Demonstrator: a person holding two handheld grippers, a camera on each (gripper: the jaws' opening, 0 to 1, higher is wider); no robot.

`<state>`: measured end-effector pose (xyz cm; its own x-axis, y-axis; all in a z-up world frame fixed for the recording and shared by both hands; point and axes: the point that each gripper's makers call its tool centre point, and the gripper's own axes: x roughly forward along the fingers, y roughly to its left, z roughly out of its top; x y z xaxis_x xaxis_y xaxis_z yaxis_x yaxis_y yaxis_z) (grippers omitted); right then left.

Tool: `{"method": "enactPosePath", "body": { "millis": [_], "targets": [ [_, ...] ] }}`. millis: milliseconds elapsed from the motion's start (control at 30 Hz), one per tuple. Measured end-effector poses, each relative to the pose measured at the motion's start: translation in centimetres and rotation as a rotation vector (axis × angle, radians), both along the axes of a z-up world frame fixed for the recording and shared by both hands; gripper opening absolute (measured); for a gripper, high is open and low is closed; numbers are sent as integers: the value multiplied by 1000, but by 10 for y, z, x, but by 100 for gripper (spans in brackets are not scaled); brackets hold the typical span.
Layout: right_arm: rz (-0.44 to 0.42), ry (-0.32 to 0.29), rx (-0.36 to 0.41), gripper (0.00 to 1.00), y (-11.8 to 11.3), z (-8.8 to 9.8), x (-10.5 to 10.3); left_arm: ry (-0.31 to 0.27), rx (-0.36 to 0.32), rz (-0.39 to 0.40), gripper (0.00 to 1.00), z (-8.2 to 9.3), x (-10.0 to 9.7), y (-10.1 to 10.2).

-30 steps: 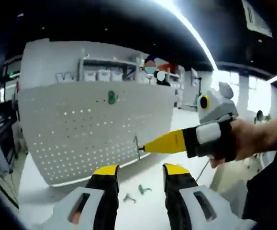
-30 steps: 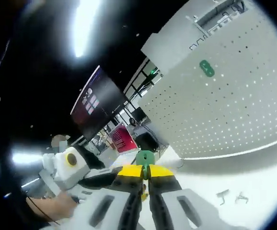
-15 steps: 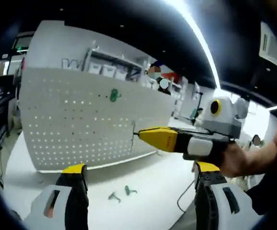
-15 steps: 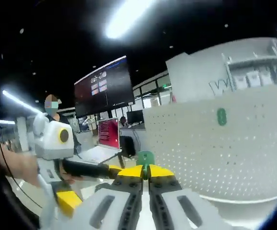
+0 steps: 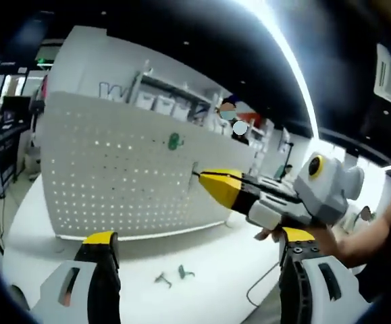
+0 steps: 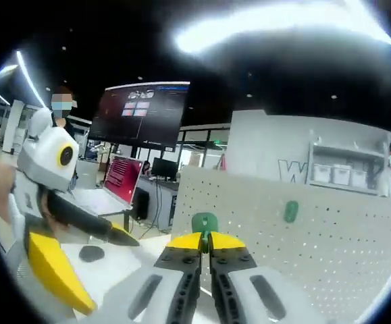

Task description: Insert the hook assembly into the mounting plate slot until the hook locks in place.

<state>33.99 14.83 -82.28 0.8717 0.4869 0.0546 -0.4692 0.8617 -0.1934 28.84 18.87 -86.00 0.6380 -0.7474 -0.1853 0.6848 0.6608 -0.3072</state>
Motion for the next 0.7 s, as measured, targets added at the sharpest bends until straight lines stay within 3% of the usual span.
{"method": "enactPosePath", "body": {
  "millis": [33,67,100,233,400,467,533,700],
  "targets": [
    [-8,-6,-2,0,-1,1,3,-8,-20,-5,100,4,-1,0],
    [-13,-14,-9,0,-2,2,5,4,-96,-16,100,12,-4,-3],
    [-19,-19,-14,0,-3,3,8,19,-127,-15,100,14,-5,-3],
    [-50,-38,0,0,-11,4,24,2,-71,0,100,9,-6,2],
    [-122,-52,-28,0,-30,-1,45,11,-90,12,100,4,-7,5],
    [-146,-67,-41,0,-36,1,51,59,-149,16,100,0,-10,3],
    [-183,-99,-112,0,-46,3,61,70,-147,19,100,-7,-11,3],
    [-275,-82,-26,0,-76,9,83,104,-136,26,100,-20,-14,4]
  ]
}}
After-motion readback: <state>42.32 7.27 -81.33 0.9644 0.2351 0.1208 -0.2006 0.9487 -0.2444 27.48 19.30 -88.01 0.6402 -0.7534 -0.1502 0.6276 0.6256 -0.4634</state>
